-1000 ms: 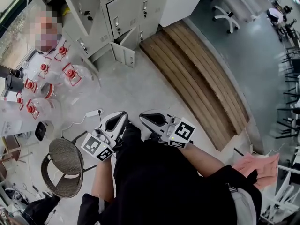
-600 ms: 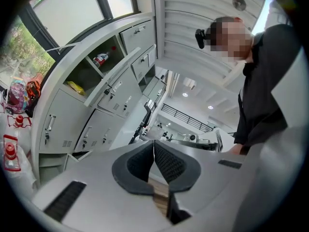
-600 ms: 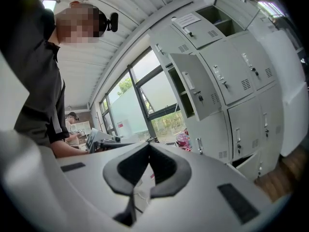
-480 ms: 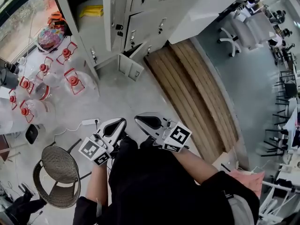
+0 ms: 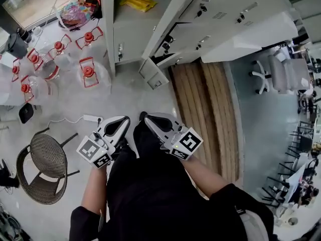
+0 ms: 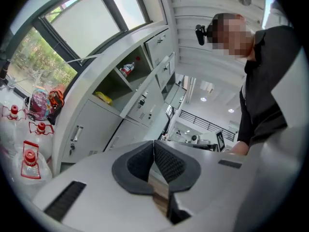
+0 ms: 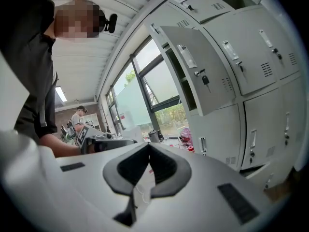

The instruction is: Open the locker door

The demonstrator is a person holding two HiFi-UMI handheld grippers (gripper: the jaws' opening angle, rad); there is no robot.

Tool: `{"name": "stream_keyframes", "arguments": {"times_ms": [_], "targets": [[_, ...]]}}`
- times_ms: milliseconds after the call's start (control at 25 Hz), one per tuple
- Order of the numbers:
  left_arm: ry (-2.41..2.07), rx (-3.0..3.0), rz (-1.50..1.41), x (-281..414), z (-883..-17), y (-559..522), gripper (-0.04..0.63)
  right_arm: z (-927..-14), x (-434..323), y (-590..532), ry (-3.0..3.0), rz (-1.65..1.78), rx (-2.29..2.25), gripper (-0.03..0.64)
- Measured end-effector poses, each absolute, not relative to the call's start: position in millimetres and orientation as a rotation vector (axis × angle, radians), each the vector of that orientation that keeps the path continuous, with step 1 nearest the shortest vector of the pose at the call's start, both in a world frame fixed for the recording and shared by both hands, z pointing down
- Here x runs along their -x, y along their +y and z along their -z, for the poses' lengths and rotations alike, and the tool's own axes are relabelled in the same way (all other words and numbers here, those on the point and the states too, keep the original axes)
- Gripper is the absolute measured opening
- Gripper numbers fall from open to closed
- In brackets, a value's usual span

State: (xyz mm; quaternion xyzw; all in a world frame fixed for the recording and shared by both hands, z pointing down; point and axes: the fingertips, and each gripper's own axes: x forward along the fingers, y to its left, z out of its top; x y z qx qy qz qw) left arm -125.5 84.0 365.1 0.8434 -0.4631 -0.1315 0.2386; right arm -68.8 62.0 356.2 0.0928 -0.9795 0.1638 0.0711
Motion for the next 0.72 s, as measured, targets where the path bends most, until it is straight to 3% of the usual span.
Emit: {"name": "stream_keyframes", "arguments": {"times_ms": [480,720], "targets": [[-1.664,-2.159,0.309,185.9,-368.4,-4.6,0.017,-408.5,125.5,-88.1,-2.871,-0.403,-0.138,0.012],[-1.755,-2.123,0.331,223.0,-377.5,-28.4,0.017,-450.7,165.2,-108.1,-2.817,-0.38,-0.148,0.014]]}}
